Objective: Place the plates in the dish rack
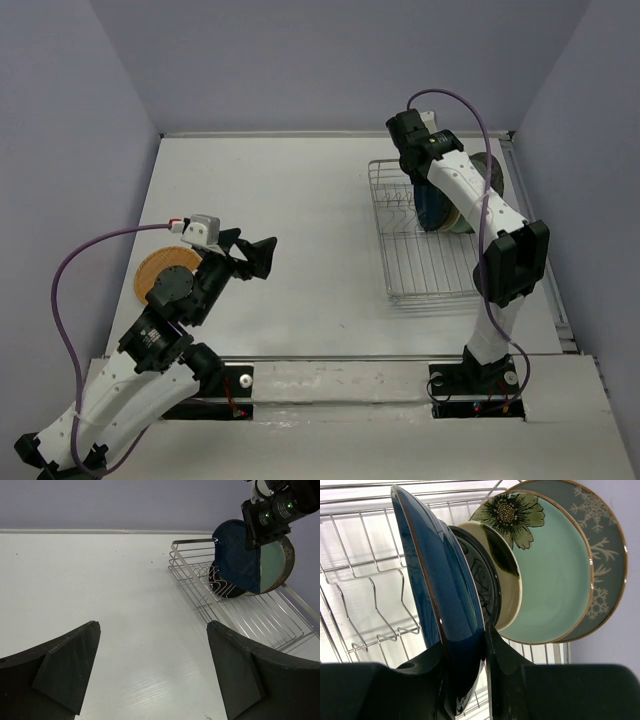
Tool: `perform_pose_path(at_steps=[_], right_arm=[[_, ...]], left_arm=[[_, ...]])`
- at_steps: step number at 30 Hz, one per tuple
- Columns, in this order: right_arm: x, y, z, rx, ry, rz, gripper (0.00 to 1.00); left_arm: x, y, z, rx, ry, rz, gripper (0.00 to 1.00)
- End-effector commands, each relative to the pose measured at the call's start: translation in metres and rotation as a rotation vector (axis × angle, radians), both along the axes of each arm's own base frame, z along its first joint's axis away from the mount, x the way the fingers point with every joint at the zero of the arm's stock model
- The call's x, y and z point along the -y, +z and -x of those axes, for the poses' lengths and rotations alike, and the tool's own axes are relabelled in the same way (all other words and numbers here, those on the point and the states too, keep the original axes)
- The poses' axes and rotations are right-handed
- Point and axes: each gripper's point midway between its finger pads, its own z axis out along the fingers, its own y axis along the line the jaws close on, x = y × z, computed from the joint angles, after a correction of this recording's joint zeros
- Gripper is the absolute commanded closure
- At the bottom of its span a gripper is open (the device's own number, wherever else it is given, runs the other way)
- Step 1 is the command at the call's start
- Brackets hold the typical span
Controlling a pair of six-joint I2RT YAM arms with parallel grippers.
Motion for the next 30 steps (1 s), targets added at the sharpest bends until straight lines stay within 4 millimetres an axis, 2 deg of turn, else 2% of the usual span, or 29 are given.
perform_pose_path(at_steps=[1,7,10,15,21,25,28,29,30], right_arm=[[0.004,0.024,-0.011,0.095,-0.044,0.003,0.93],[-0.005,-0.002,-0.014,0.038,-0.035,-0.018,0.93],[-0.010,-0.024,-0.012,-0.008,-0.029,-0.036,0.93],[-0.016,-0.049,-0.010,-0.055,-0.025,-0.038,0.93],[-0.025,-0.068,-0.007,-0.076,-0.009,-0.095,0.93],[-0.032,-0.074,-0.009,-0.066,0.000,-0.133,0.91],[-0.031,-0.078,-0.009,-0.065,-0.004,-0.134,0.83],[-0.031,-0.076,-0.009,-0.057,-0.009,-0.133,0.75],[-0.027,-0.066,-0.009,-0.025,-0.023,-0.128,0.61]], left_arm=[[-0.003,0.010,-0.001,0.037,0.018,0.011,0.01],[-0.003,0.010,-0.001,0.035,0.019,0.012,0.01],[-0.003,0.008,-0.002,0.029,0.025,0.009,0.01],[-0.003,0.006,-0.003,0.024,0.028,0.004,0.01],[-0.001,0.003,-0.005,0.013,0.028,-0.004,0.01],[-0.001,0.002,-0.006,0.008,0.033,-0.007,0.01],[-0.001,0.000,-0.007,0.001,0.034,-0.013,0.01],[-0.001,0.000,-0.007,-0.001,0.034,-0.016,0.01],[0.000,-0.001,-0.008,-0.004,0.035,-0.015,0.01]])
